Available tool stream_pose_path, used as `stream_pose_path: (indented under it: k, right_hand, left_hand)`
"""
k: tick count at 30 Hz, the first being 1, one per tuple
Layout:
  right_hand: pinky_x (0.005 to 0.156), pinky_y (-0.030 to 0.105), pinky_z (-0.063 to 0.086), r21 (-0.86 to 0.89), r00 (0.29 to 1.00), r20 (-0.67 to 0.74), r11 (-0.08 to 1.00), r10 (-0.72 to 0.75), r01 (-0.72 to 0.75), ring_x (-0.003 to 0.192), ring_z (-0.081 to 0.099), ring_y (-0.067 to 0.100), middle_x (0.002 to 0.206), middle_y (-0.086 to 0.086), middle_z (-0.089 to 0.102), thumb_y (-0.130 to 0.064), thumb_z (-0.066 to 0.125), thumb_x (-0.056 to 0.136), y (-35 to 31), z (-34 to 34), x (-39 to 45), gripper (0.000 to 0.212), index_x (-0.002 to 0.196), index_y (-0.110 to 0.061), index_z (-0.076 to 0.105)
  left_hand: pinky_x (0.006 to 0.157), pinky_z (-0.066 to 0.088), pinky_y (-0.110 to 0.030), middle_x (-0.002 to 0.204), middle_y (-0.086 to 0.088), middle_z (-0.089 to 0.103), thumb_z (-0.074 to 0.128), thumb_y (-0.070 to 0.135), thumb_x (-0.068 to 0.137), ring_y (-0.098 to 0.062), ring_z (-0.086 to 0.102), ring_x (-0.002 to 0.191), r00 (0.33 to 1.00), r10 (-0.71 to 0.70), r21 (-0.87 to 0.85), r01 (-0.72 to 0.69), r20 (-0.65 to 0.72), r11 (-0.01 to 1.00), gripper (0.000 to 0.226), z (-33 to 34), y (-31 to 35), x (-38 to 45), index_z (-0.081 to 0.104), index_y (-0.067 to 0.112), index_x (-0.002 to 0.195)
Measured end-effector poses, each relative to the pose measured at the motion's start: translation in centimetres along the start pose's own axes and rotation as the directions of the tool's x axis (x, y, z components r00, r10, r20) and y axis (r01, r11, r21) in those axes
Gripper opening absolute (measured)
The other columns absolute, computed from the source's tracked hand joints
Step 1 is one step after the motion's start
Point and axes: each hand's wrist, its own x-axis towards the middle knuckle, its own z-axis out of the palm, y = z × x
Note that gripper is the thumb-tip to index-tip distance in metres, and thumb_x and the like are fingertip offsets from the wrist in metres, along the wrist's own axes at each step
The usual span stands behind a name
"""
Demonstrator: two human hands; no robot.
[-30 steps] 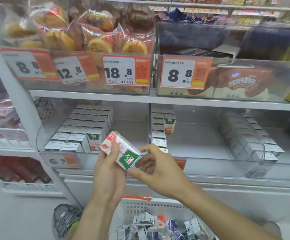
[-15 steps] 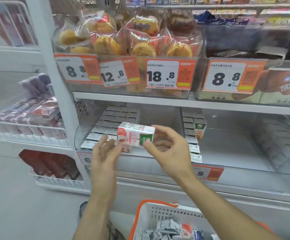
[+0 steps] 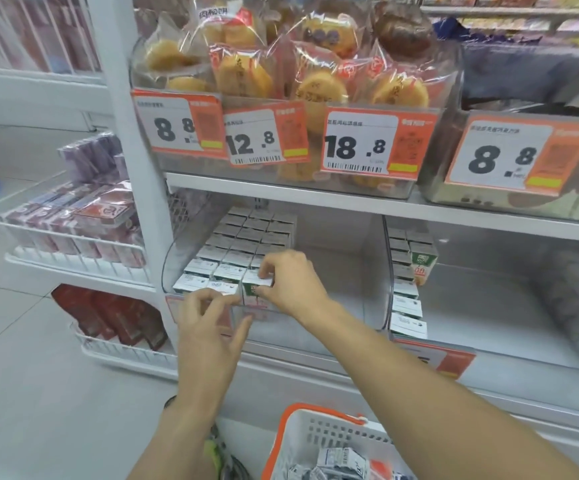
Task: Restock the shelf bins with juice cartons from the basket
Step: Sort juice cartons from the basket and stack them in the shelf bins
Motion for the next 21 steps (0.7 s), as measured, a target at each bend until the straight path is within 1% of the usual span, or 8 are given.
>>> stream_pose_path:
  k: [5, 8, 11, 12, 14, 17, 19, 21]
  right_hand:
    - [0.097, 0.036, 0.045, 0.013, 0.999, 0.035, 0.999, 0.03, -0.031, 0.103, 0.059, 0.024, 0.121, 0.003, 0.048, -0.033, 0.08, 0.08, 0.0, -2.4, -2.9, 0.041, 0.116, -0.02, 0.065]
    - [0.078, 0.032, 0.052, 0.137, 0.949, -0.286, 0.974, -0.134, 0.179, 0.081, 0.06, 0.013, 0.102, -0.002, 0.052, -0.017, 0.07, 0.087, 0.7, -4.3, -7.9, 0.017, 0.103, -0.017, 0.065]
    - [0.064, 0.021, 0.046, 0.203, 0.872, -0.458, 0.935, -0.172, 0.291, 0.068, 0.055, 0.009, 0.088, 0.001, 0.056, -0.002, 0.068, 0.085, 2.4, -5.2, -14.3, 0.008, 0.088, -0.008, 0.066]
    - [0.063, 0.02, 0.044, 0.231, 0.88, -0.453, 0.934, -0.144, 0.272, 0.066, 0.054, 0.008, 0.086, 0.001, 0.056, 0.001, 0.068, 0.084, 3.3, -4.9, -16.4, 0.009, 0.086, -0.008, 0.065]
    - [0.063, 0.017, 0.044, 0.333, 0.93, -0.367, 0.933, -0.005, 0.137, 0.064, 0.054, 0.008, 0.083, 0.001, 0.059, 0.004, 0.068, 0.083, 6.1, -3.0, -19.9, 0.014, 0.085, -0.01, 0.065]
    - [0.065, 0.022, 0.05, 0.477, 0.941, -0.047, 0.835, 0.335, -0.274, 0.066, 0.062, 0.009, 0.084, -0.004, 0.067, -0.003, 0.067, 0.085, 11.4, 1.1, -23.9, 0.014, 0.088, -0.016, 0.066]
    - [0.068, 0.028, 0.053, 0.409, 0.865, 0.176, 0.765, 0.469, -0.498, 0.067, 0.062, 0.007, 0.084, -0.004, 0.066, -0.008, 0.068, 0.086, 15.1, 3.4, -25.9, 0.009, 0.093, -0.013, 0.067]
    - [0.068, 0.02, 0.049, 0.302, 0.779, 0.307, 0.72, 0.547, -0.625, 0.072, 0.06, 0.01, 0.085, 0.0, 0.066, -0.009, 0.07, 0.085, 18.5, 5.1, -27.6, 0.014, 0.098, -0.01, 0.066]
  left_hand:
    - [0.087, 0.042, -0.028, 0.108, 0.0, 0.048, 0.079, 0.01, 0.077, -0.017, 0.048, 0.098, 1.0, 0.001, -0.058, -0.002, -0.002, 0.998, 0.033, -0.6, 1.5, -0.4, 0.069, 0.018, 0.107]
    - [0.074, 0.047, -0.023, 0.097, 0.002, 0.054, 0.072, 0.006, 0.082, -0.012, 0.055, 0.078, 0.998, 0.002, -0.209, 0.01, 0.057, 0.978, 0.027, -1.2, 3.7, -1.0, 0.067, 0.019, 0.105]
    - [0.063, 0.046, -0.021, 0.077, 0.009, 0.063, 0.069, 0.019, 0.085, -0.012, 0.057, 0.067, 0.938, 0.025, -0.303, 0.086, 0.345, 0.949, 0.011, -0.1, 5.7, -2.8, 0.068, 0.02, 0.096]
    - [0.062, 0.045, -0.02, 0.073, 0.009, 0.064, 0.068, 0.023, 0.085, -0.011, 0.058, 0.064, 0.878, 0.031, -0.265, 0.11, 0.477, 0.958, 0.01, 0.7, 6.0, -3.8, 0.067, 0.02, 0.095]
    - [0.063, 0.045, -0.021, 0.074, 0.009, 0.064, 0.071, 0.028, 0.086, -0.008, 0.057, 0.062, 0.676, 0.033, -0.145, 0.109, 0.736, 0.983, 0.014, 2.9, 6.2, -6.4, 0.066, 0.02, 0.097]
    - [0.071, 0.048, -0.026, 0.084, 0.005, 0.069, 0.073, 0.036, 0.085, -0.013, 0.063, 0.073, 0.362, 0.002, -0.016, 0.038, 0.932, 0.999, 0.024, 6.8, 5.5, -10.8, 0.065, 0.019, 0.101]
    - [0.075, 0.047, -0.026, 0.094, 0.0, 0.069, 0.072, 0.037, 0.086, -0.016, 0.063, 0.082, 0.267, -0.093, 0.086, 0.036, 0.959, 0.996, 0.028, 8.7, 4.3, -13.3, 0.064, 0.017, 0.105]
    - [0.078, 0.048, -0.028, 0.099, -0.002, 0.064, 0.071, 0.035, 0.087, -0.017, 0.06, 0.087, 0.26, -0.192, 0.171, 0.102, 0.946, 0.98, 0.03, 10.1, 3.1, -15.6, 0.062, 0.016, 0.109]
